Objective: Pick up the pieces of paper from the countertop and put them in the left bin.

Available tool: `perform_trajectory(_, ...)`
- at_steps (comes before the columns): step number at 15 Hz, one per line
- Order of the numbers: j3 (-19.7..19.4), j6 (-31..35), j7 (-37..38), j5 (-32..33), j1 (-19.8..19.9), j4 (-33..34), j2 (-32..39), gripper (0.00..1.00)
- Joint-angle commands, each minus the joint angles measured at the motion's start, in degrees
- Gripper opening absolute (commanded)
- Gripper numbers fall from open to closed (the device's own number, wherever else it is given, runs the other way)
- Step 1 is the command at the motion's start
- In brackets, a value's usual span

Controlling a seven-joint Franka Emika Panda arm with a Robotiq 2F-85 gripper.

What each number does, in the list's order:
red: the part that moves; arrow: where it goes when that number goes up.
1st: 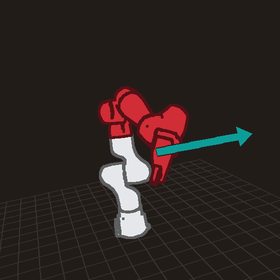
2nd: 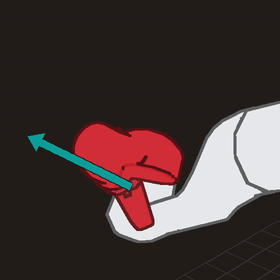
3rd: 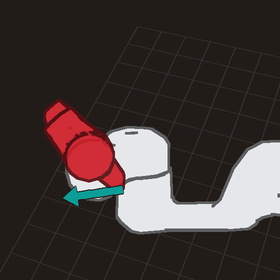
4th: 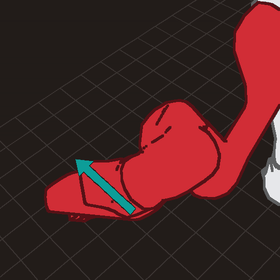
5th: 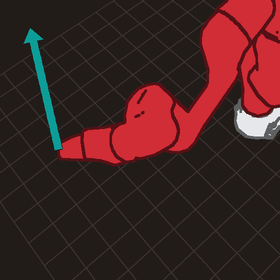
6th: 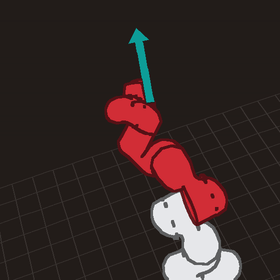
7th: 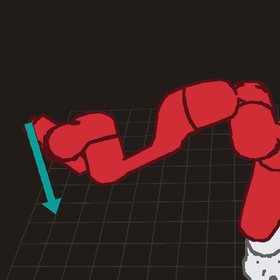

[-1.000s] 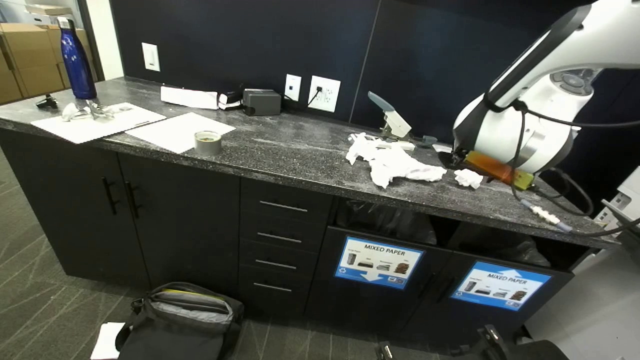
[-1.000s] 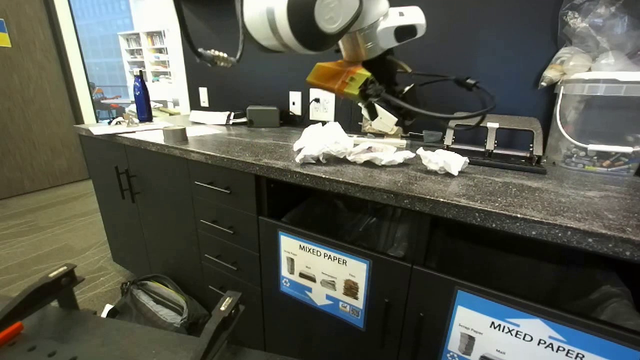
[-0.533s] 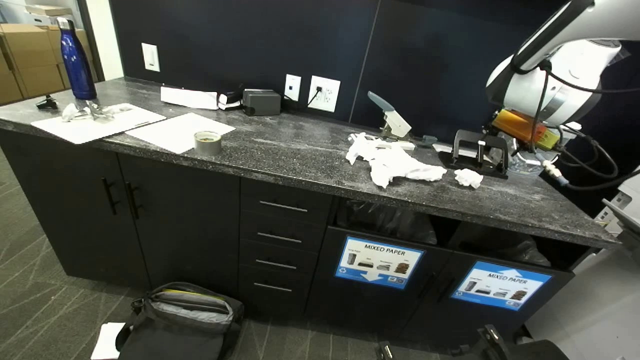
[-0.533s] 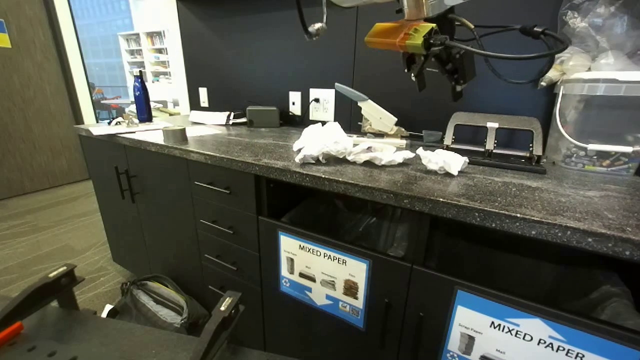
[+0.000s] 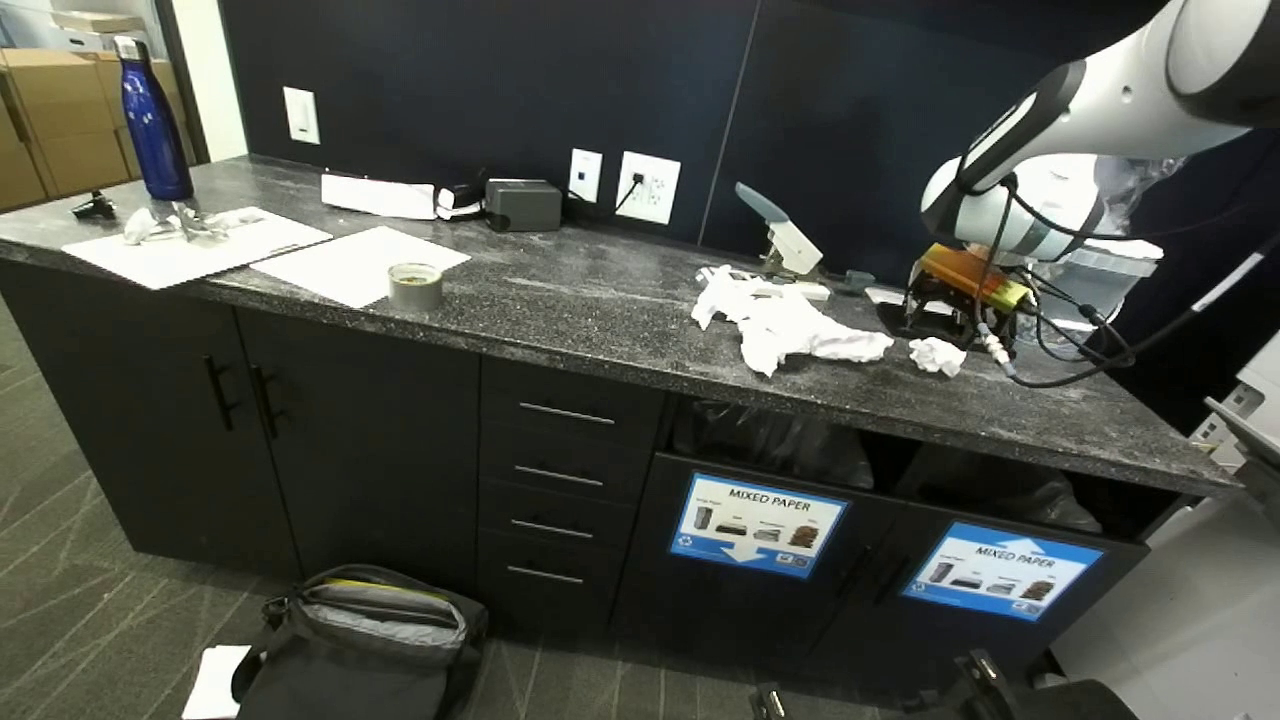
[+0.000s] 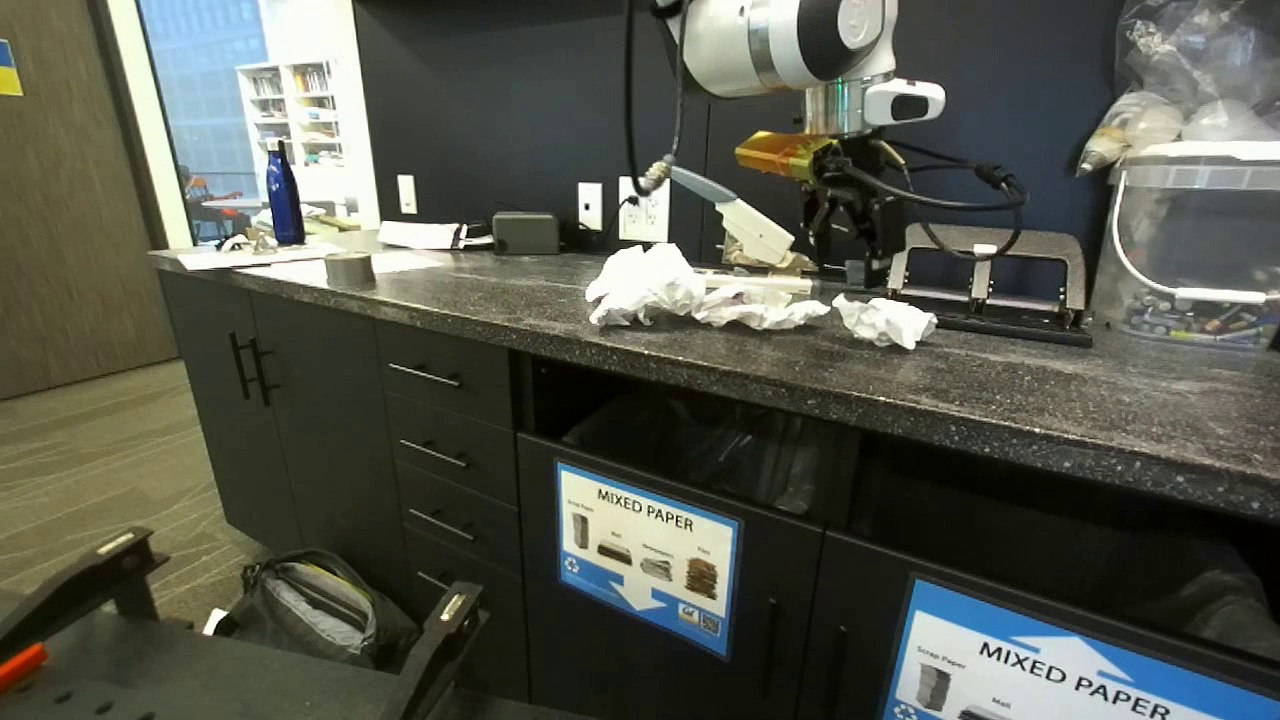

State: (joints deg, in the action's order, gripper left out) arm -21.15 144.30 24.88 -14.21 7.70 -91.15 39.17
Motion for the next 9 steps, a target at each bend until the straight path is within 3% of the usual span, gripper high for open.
perform_trajectory(1, 1.43, -6.43, 5.6, 2.16, 3.52, 13.77, 8.21, 1.0)
perform_trajectory(9, 2.27, -17.17, 10.67, 2.83, 8.2, 31.68, 19.52, 1.0)
